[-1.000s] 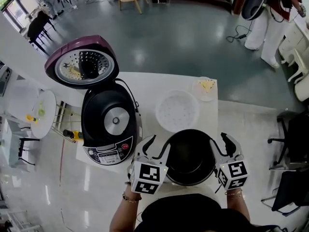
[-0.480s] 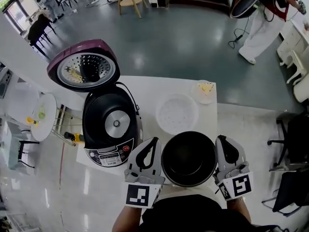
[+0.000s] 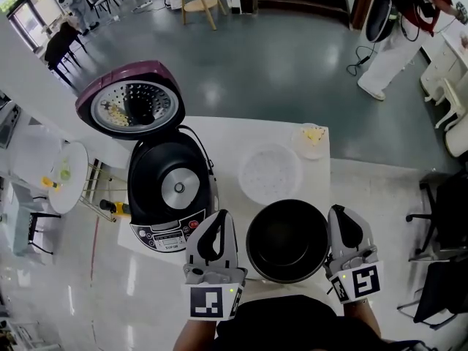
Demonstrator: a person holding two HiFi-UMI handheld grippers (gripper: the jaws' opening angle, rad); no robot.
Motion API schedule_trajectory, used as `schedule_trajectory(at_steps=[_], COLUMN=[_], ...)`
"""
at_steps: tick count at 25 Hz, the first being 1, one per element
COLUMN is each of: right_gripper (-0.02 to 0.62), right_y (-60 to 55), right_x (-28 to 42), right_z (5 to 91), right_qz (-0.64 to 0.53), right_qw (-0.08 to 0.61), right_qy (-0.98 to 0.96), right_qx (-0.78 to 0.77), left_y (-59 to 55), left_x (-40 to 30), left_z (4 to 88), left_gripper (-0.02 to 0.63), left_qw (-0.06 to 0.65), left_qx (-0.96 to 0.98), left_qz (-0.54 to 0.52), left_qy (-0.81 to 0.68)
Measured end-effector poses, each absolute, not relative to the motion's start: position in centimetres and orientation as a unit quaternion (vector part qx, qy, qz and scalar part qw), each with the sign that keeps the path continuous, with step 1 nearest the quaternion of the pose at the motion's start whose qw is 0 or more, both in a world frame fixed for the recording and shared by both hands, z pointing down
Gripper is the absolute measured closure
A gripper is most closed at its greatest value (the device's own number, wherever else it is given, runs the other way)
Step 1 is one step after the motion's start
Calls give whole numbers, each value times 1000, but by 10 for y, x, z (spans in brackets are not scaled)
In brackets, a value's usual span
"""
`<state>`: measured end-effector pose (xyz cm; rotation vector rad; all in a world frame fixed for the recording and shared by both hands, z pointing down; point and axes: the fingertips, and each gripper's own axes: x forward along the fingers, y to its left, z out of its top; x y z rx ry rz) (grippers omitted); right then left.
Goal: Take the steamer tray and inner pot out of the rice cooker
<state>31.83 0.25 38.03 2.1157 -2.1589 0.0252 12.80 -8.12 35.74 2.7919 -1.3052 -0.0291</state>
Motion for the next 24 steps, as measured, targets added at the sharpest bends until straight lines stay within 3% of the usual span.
schedule_trajectory(at_steps=[24], right_gripper=[595], right_y=[1], right_x=[324], right_z=[402], right_qz=[38], right_qw=[95], right_qy=[-708], right_qx=[698], left_y=[-82], left_x=[142], left_z=[392], left_gripper=[607], left_qw=[50], left_qx=[905], left_qz=[65], left_qy=[-418])
